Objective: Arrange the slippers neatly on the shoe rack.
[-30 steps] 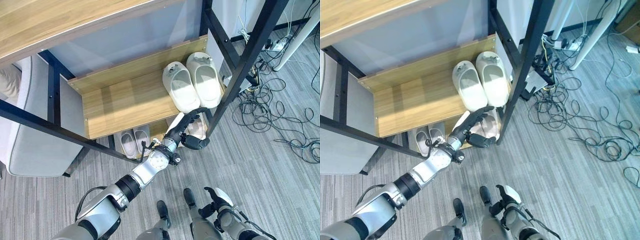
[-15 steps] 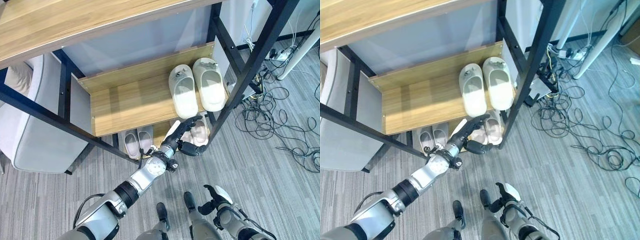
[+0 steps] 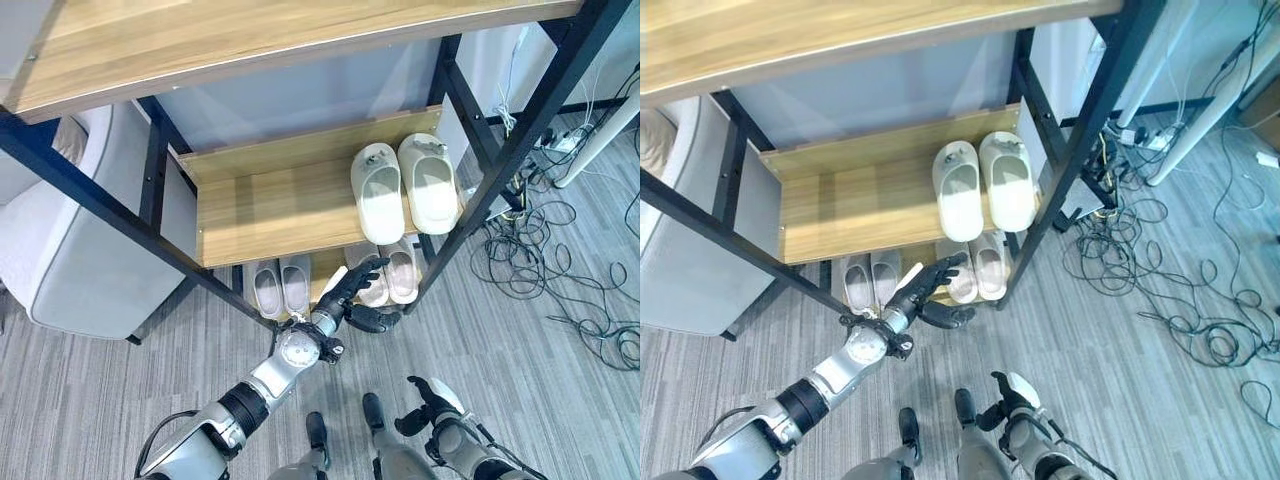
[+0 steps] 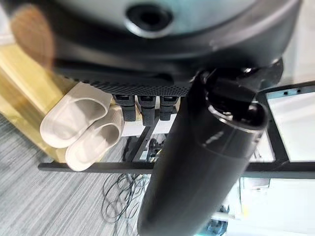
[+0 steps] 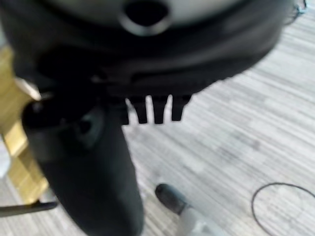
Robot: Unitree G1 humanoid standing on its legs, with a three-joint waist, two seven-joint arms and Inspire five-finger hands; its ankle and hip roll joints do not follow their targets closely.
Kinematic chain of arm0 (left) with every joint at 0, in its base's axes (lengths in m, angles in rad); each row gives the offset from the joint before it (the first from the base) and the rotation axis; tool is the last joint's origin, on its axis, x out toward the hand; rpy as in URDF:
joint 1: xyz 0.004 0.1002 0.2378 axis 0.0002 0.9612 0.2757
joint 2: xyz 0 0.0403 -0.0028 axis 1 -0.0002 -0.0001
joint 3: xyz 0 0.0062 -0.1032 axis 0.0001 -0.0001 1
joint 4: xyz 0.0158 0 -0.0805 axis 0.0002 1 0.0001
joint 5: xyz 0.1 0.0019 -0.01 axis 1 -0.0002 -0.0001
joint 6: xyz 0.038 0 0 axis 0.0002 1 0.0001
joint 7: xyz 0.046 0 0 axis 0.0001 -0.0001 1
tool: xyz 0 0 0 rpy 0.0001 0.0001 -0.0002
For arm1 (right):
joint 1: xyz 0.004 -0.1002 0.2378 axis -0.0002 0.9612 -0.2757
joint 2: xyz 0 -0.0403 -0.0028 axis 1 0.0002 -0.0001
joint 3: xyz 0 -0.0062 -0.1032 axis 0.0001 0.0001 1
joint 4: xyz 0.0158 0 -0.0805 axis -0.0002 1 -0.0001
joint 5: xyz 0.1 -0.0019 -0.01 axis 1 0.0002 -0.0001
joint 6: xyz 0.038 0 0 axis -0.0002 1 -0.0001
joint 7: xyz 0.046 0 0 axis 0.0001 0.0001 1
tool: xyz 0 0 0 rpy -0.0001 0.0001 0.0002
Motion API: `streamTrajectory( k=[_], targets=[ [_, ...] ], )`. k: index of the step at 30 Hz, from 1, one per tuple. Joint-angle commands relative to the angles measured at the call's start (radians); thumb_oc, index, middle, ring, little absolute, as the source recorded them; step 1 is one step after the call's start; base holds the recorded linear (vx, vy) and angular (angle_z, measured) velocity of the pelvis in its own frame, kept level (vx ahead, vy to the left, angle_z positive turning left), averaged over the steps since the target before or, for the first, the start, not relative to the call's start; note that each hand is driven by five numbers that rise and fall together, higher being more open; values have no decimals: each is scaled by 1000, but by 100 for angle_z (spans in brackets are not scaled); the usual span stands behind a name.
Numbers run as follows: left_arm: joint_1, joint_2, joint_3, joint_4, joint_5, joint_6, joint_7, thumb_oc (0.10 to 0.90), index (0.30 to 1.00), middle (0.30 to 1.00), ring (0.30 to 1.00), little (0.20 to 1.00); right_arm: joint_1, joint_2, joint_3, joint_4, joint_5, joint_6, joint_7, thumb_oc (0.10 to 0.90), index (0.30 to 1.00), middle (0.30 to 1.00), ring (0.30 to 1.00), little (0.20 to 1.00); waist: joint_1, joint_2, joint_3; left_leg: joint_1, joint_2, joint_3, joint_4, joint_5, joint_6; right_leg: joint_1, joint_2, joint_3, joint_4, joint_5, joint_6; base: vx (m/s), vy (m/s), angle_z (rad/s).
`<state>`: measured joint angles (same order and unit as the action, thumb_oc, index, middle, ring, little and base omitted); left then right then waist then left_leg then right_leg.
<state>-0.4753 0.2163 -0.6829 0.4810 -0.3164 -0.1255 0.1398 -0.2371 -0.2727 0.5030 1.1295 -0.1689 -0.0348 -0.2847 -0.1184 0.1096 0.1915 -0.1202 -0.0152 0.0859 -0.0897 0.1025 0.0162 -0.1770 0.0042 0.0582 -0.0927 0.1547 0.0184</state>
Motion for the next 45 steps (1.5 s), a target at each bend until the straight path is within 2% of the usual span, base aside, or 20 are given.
streamTrajectory(
  k=[1, 7, 17, 23, 31, 45],
  targets=[
    [-35, -31, 69, -95, -22, -113, -1, 800, 900, 900, 900, 900, 23, 20, -7, 27, 24, -18, -3, 800, 900, 900, 900, 900, 37, -50, -86, -20, -27, -44, 2, -153, 5, -20, -55, -35, 21, -87, 35, 47, -12, 10],
    [14, -11, 134, -178, -95, -129, 2, 800, 900, 900, 900, 900, 40, 33, -14, 29, 19, -16, -1, 800, 900, 900, 900, 900, 48, -55, -104, -3, -26, -48, 2, -158, 4, -3, -53, -42, 19, -91, 33, 37, -14, 6],
    [-13, -52, 186, -85, -100, -139, 103, 800, 900, 900, 900, 900, 42, 46, -8, 26, 19, -17, -23, 800, 900, 900, 900, 900, 43, -62, -135, 0, -21, -52, 2, -160, 2, 5, -51, -47, 14, -95, 31, 32, -10, 2],
    [-86, -79, 180, 8, -105, -139, 153, 800, 900, 900, 900, 900, 47, 43, -1, 41, 24, -10, -32, 800, 900, 900, 900, 900, 32, -62, -144, -1, -20, -49, 2, -165, 0, 3, -49, -41, 12, -97, 34, 34, -2, -1],
    [-145, -103, 158, 71, -98, -134, 167, 800, 900, 900, 900, 900, 47, 32, 3, 56, 37, -5, -31, 800, 900, 900, 900, 900, 17, -52, -140, -5, -20, -36, 2, -173, 2, -10, -50, -24, 10, -96, 39, 19, 2, -4],
    [-190, -120, 144, 9, -103, -145, 164, 800, 900, 900, 900, 900, 58, 25, 3, 61, 34, -12, -27, 800, 900, 900, 900, 900, 5, -35, -146, 7, -23, -21, 2, -185, 7, -6, -49, -2, 7, -99, 40, 20, 5, -6]
  ],
)
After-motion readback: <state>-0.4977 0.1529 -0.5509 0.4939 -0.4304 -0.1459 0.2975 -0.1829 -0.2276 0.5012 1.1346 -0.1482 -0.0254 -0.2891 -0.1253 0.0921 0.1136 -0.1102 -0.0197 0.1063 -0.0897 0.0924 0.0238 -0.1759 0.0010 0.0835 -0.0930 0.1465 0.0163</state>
